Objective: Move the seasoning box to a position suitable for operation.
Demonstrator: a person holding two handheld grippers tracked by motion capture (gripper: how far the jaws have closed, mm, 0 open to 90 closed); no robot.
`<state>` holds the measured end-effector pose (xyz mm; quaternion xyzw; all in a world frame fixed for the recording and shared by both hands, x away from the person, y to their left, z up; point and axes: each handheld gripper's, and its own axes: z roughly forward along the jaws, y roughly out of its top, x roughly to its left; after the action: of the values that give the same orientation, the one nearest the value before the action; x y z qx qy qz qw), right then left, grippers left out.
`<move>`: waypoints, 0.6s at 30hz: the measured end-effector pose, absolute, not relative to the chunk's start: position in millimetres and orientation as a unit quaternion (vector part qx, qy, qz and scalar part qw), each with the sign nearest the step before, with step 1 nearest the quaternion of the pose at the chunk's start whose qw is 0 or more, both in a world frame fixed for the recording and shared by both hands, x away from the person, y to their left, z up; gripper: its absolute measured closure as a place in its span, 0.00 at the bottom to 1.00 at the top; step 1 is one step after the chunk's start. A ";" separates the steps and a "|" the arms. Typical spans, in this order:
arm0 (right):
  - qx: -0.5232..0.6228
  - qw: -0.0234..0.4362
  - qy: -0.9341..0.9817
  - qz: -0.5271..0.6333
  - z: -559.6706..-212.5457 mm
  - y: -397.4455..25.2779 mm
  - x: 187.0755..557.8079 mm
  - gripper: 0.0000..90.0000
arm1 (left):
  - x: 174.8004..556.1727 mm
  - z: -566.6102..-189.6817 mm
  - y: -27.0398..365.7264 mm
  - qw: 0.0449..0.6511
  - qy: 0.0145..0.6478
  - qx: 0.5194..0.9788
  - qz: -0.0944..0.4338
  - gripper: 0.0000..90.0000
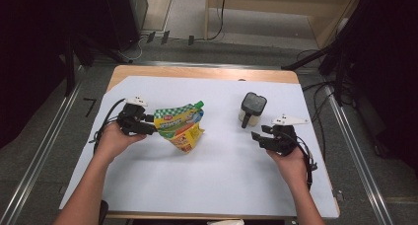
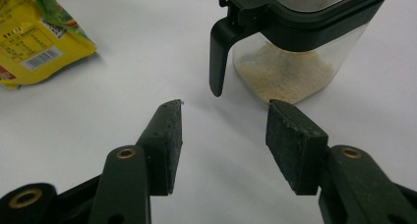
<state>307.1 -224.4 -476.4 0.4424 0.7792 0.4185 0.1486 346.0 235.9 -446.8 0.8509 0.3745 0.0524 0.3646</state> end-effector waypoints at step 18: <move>0.441 0.152 0.777 0.422 -475.3 -221.1 306.1 0.56 | 345.7 -445.2 238.4 0.366 0.377 0.849 0.052 0.45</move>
<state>306.1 -221.1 -475.3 0.4408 0.7774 0.4220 0.1525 345.7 238.4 -445.2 0.8489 0.3775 0.0516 0.3663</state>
